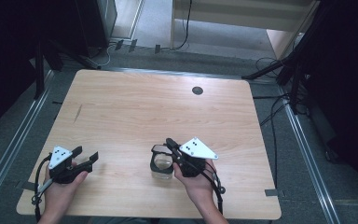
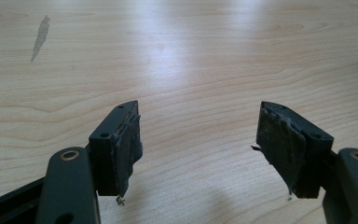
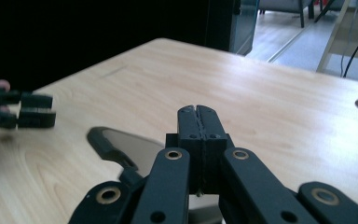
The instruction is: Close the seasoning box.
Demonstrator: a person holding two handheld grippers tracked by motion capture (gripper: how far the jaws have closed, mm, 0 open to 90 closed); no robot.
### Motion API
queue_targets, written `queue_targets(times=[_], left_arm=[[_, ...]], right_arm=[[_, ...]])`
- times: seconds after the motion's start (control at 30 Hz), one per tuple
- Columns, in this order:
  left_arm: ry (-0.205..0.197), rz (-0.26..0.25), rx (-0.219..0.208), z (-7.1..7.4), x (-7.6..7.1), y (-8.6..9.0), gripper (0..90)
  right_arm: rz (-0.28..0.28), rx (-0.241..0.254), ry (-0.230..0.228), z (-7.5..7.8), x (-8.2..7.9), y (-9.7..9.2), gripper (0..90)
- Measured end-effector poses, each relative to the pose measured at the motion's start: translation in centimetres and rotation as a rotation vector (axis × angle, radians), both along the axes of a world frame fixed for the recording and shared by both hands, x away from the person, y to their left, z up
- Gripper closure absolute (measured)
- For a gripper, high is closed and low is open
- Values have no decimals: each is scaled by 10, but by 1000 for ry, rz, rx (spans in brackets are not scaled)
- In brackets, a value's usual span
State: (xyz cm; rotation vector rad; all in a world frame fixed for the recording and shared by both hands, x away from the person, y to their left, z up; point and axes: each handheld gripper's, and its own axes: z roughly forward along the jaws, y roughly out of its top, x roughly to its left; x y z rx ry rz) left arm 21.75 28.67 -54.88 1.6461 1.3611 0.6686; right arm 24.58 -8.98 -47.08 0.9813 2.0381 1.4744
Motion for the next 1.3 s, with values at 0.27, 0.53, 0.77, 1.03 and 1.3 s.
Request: queue_targets(times=[0.27,0.53,0.77,1.03,1.3], left_arm=[[6,2,-15,-1,1,1,305],[0,-10,-8,-1,1,1,299],[-1,-11,-3,-1,1,0,293],[2,-14,7,-1,1,-2,287],[1,-16,9,-2,1,-2,286]], right_arm=[[-38,-8,37,-28,-3,-12,900],[-60,24,20,-24,-3,-27,857],[-153,10,34,-22,5,-60,313],[-225,22,38,-31,6,-105,234],[-325,-15,64,-49,0,-162,234]])
